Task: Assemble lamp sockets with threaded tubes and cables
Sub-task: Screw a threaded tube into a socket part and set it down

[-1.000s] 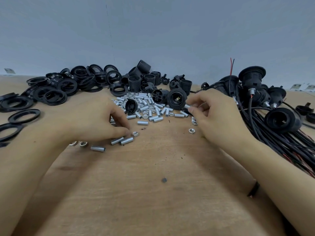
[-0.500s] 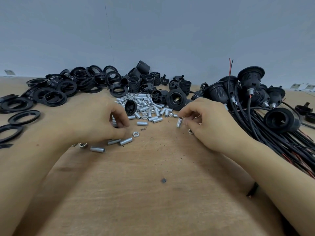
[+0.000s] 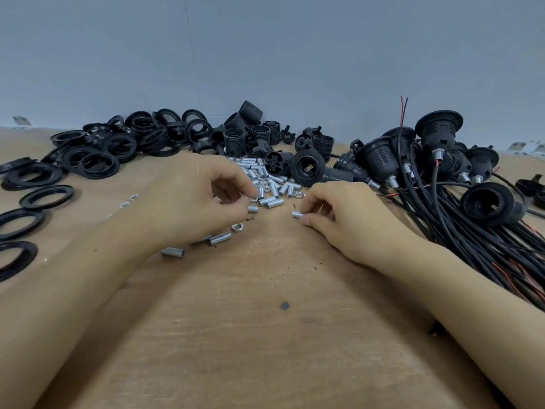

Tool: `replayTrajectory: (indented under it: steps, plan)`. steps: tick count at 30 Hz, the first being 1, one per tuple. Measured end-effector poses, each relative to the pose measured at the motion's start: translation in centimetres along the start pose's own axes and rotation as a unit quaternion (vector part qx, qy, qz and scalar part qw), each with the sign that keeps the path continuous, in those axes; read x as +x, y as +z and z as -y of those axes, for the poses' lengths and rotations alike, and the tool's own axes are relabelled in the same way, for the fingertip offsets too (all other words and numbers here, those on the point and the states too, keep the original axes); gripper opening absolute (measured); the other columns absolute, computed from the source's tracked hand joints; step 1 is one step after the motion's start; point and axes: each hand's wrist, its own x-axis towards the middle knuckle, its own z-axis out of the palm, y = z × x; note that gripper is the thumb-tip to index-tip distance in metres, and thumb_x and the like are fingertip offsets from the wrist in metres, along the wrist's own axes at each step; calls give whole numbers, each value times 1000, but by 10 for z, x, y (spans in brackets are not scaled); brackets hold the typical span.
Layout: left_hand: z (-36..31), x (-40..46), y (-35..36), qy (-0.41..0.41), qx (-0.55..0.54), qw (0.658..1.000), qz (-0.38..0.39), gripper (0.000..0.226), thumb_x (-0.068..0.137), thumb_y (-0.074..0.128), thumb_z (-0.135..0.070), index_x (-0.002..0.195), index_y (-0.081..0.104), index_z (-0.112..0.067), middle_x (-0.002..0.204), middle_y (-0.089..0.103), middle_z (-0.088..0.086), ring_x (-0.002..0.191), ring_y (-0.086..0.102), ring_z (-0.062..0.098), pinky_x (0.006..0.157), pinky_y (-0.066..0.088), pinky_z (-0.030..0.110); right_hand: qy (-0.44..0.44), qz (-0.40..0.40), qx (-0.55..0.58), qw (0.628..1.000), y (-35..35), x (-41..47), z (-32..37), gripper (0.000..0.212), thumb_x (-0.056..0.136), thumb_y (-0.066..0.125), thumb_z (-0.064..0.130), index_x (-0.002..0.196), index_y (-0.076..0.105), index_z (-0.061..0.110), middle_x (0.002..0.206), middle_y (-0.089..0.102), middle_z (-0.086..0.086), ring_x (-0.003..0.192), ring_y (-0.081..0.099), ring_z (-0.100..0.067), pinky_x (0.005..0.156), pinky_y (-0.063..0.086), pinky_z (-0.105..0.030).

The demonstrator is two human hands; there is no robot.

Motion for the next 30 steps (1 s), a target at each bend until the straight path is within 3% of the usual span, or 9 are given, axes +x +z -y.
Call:
replayTrajectory:
  steps: [4, 6, 9, 12, 14, 16, 19, 24, 30]
  plan:
    - [-1, -1, 10, -7, -99, 995, 18, 20, 80, 80, -7, 85, 74, -26, 76, 72, -22, 73, 70, 0, 62, 50, 6, -25, -38, 10, 999, 0, 0, 1, 9, 89, 66, 12, 95, 70, 17, 91, 65, 6, 79, 56, -8, 77, 45, -23]
    - [0, 1, 15, -29, -187, 981, 33, 20, 80, 80, -4, 88, 76, -22, 81, 76, -8, 78, 73, 18, 72, 62, 34, -38, -75, 81, 993, -4, -2, 3, 17, 86, 66, 3, 96, 69, 16, 92, 63, 3, 78, 57, -8, 76, 49, -23]
    - [-2, 1, 20, -48, -255, 965, 40, 16, 78, 83, -12, 90, 78, -21, 85, 77, 7, 86, 69, 45, 79, 53, 67, -35, -97, 247, 963, -9, -8, 11, 19, 84, 71, -1, 87, 70, 18, 87, 67, 4, 77, 64, -8, 73, 55, -22]
    - [-6, 1, 20, -45, -323, 944, 38, 18, 73, 85, -18, 89, 77, -22, 95, 77, 9, 92, 74, 32, 87, 59, 50, -36, -81, 369, 925, -13, -12, 19, 20, 83, 71, -4, 87, 71, 15, 84, 71, 6, 78, 69, -14, 77, 59, -27]
    - [-6, 3, 18, -40, -356, 933, 23, 17, 71, 81, -18, 88, 78, -19, 93, 77, 9, 88, 75, 24, 80, 60, 31, -45, -77, 375, 923, -14, -12, 21, 19, 83, 72, -5, 89, 71, 13, 87, 73, 4, 81, 70, -14, 79, 59, -30]
    - [-5, 4, 17, -34, -363, 931, 21, 17, 71, 80, -18, 87, 78, -15, 91, 77, 8, 85, 75, 21, 76, 58, 25, -45, -82, 370, 924, -12, -13, 23, 16, 82, 73, -4, 89, 72, 11, 88, 74, 2, 82, 71, -14, 80, 60, -33]
    - [-6, 4, 16, -36, -360, 932, 19, 24, 68, 81, -19, 90, 76, -13, 90, 77, 4, 83, 75, 18, 75, 58, 23, -50, -103, 384, 916, -9, -14, 26, 13, 82, 75, 0, 87, 71, 12, 85, 74, 2, 79, 72, -13, 77, 60, -32]
    - [-8, 4, 15, -71, -394, 916, 10, 21, 73, 77, -12, 93, 73, -8, 89, 77, 10, 85, 76, 24, 74, 59, 24, -48, -130, 416, 899, -9, -13, 24, 18, 83, 73, -3, 84, 70, 15, 78, 72, 10, 74, 70, -3, 62, 50, -11]
    - [-14, 3, 20, -97, -428, 898, 38, 24, 82, 71, -5, 105, 70, 3, 96, 75, 19, 91, 75, 29, 76, 59, 27, -47, -116, 391, 912, -10, -13, 23, 18, 84, 71, -4, 84, 71, 14, 81, 72, 5, 72, 67, -2, 57, 46, -9]
